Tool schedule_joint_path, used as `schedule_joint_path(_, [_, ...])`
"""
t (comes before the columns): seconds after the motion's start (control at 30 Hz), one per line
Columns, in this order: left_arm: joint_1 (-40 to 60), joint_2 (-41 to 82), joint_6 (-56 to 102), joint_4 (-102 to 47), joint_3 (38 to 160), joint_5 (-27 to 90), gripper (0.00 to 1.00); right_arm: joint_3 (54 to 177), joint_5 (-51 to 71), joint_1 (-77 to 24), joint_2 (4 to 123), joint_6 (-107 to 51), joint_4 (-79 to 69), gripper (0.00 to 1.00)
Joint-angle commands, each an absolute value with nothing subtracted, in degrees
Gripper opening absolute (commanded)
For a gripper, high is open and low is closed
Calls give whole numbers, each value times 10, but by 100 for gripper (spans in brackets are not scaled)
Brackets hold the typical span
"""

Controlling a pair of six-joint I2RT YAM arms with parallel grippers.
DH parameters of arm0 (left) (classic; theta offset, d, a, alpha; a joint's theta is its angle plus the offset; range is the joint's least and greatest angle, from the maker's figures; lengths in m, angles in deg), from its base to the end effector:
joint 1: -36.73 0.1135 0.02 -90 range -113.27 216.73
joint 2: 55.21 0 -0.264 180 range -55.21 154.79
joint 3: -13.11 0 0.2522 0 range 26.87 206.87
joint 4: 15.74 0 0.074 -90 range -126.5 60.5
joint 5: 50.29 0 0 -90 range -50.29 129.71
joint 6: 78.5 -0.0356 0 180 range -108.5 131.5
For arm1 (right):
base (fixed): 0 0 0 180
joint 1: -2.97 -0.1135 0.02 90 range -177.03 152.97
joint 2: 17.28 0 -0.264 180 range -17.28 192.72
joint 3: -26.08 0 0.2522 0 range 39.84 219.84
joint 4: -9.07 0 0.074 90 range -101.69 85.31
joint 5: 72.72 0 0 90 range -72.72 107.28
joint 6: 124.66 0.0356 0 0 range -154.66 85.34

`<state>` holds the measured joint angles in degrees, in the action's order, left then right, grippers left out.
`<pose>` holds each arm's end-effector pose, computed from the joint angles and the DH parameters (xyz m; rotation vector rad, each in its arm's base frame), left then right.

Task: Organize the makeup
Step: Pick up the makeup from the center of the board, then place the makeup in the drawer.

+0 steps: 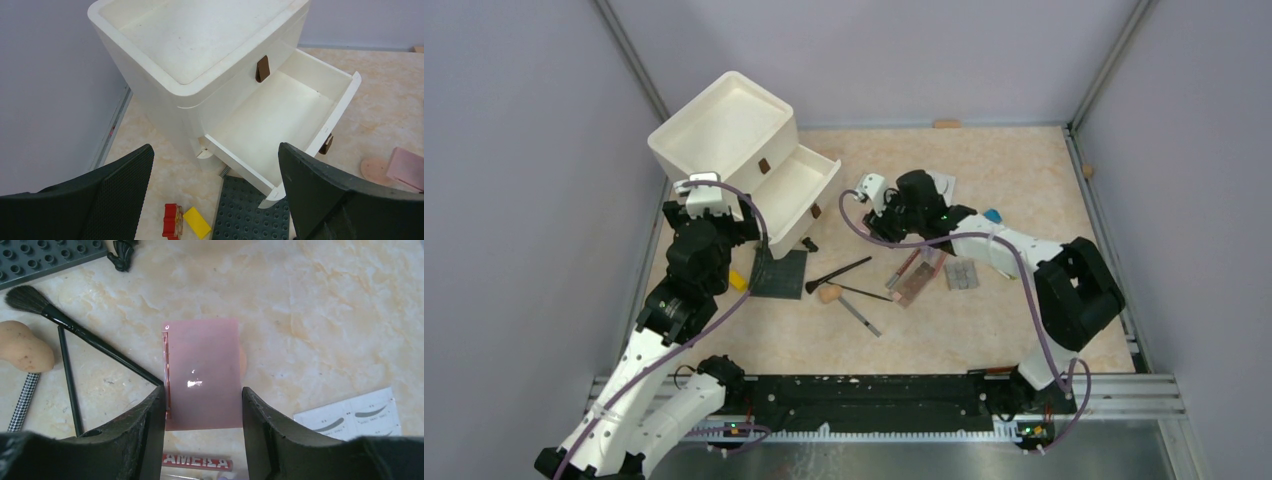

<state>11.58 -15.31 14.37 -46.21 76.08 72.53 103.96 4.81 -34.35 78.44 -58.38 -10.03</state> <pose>0.1463 -0.0474 0.3683 -0.0987 1.6777 0.1189 0.2922 0.2324 0.2336 -1.2316 1.8507 0.3720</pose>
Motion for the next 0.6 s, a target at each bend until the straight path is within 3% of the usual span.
schedule_joint_path(0.0, [119,-160,143,-443,761,725,99,1091,85,-341,741,-566,-113,26])
schedule_joint_path(0.27, [121,-163,143,-444,762,726,99,1255,101,-345,796,-454,-150,26])
schedule_joint_path(0.57, [120,-164,144,-444,762,725,99,1412,113,-385,913,-436,-159,27])
